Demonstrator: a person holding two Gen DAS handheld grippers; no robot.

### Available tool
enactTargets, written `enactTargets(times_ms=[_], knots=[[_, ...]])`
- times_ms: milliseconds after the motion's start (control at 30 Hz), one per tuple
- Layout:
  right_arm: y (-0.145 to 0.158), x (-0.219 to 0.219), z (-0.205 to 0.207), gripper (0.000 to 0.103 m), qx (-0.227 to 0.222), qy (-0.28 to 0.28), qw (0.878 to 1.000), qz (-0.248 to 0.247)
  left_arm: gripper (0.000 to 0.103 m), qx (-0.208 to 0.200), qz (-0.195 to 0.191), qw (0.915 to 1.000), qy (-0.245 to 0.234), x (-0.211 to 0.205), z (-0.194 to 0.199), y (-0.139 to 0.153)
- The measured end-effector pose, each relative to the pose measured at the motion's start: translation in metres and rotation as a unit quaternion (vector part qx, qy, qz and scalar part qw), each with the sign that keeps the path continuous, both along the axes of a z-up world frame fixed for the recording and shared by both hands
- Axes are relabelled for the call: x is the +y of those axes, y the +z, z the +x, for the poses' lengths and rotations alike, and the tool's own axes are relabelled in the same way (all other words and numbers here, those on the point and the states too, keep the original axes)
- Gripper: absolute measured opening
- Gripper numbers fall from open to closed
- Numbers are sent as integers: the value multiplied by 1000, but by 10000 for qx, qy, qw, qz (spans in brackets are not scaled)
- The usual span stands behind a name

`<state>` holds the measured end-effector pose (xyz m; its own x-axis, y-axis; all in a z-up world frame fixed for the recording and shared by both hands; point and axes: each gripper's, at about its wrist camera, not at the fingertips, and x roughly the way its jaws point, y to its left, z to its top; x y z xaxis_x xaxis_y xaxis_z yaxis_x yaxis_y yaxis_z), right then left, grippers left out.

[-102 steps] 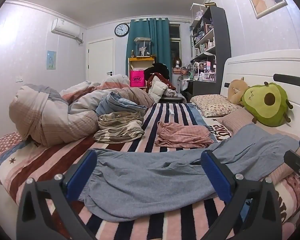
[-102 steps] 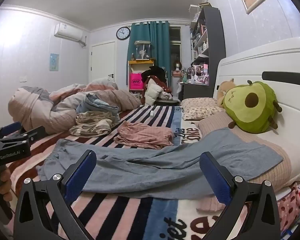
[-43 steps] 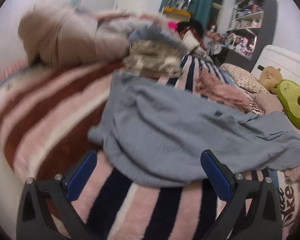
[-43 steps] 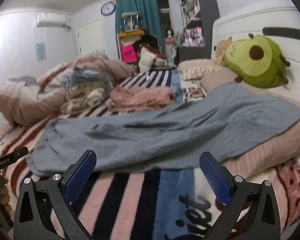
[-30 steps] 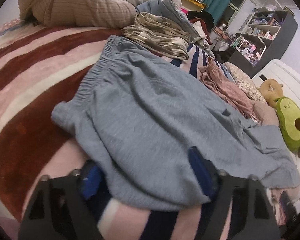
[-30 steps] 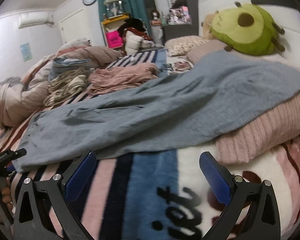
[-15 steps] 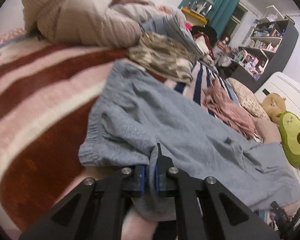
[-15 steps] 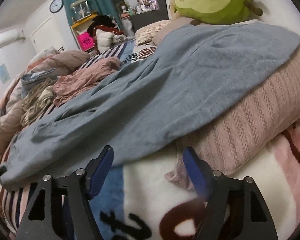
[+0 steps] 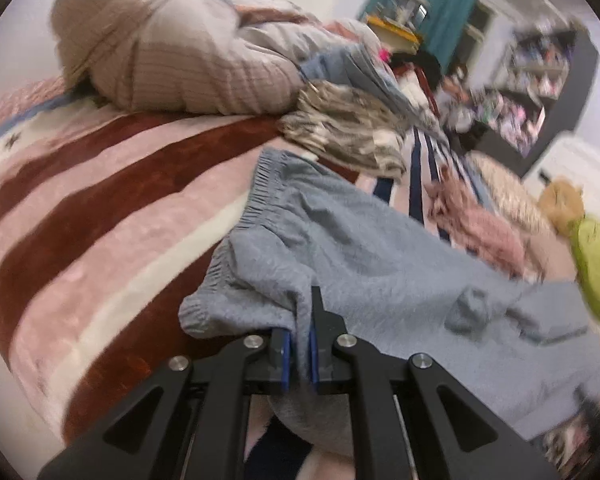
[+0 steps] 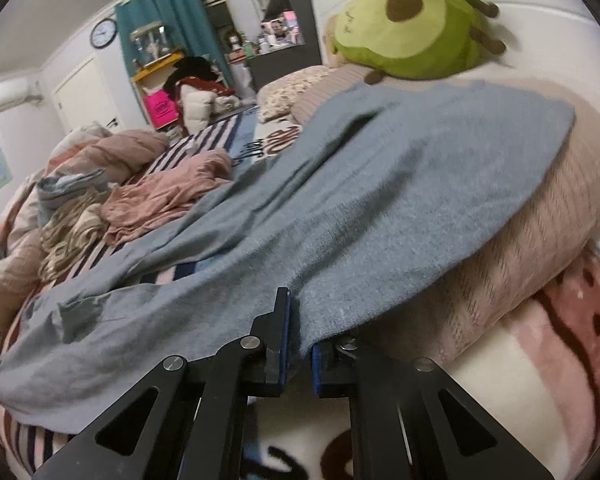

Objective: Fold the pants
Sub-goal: 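Grasp the pants waistband with the left tool while the right tool grasps the leg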

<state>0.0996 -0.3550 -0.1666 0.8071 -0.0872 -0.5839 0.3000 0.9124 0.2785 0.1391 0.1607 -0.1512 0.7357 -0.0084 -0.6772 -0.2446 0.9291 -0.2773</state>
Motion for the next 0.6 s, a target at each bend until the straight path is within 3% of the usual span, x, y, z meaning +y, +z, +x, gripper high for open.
enactTargets(times_ms=[167,233,333,400,600], knots=[[45,5,22,3,-98,666,9967,-445,7,96,436,9984,-343,-4,26,24],[60,3,43,2,-86,919,9951,-346,7,111,714,9962,-480,-7,45,35],[80,0,92,2,103,1143,9925,-415,7,218,809,9946,-615,-5,78,43],[85,2,126,2,329,1146,9907,-663,8,330,872,9933,-681,-2,103,44],[69,-8,214,2,999,1022,9887,-445,11,667,935,9901,-808,-3,181,27]])
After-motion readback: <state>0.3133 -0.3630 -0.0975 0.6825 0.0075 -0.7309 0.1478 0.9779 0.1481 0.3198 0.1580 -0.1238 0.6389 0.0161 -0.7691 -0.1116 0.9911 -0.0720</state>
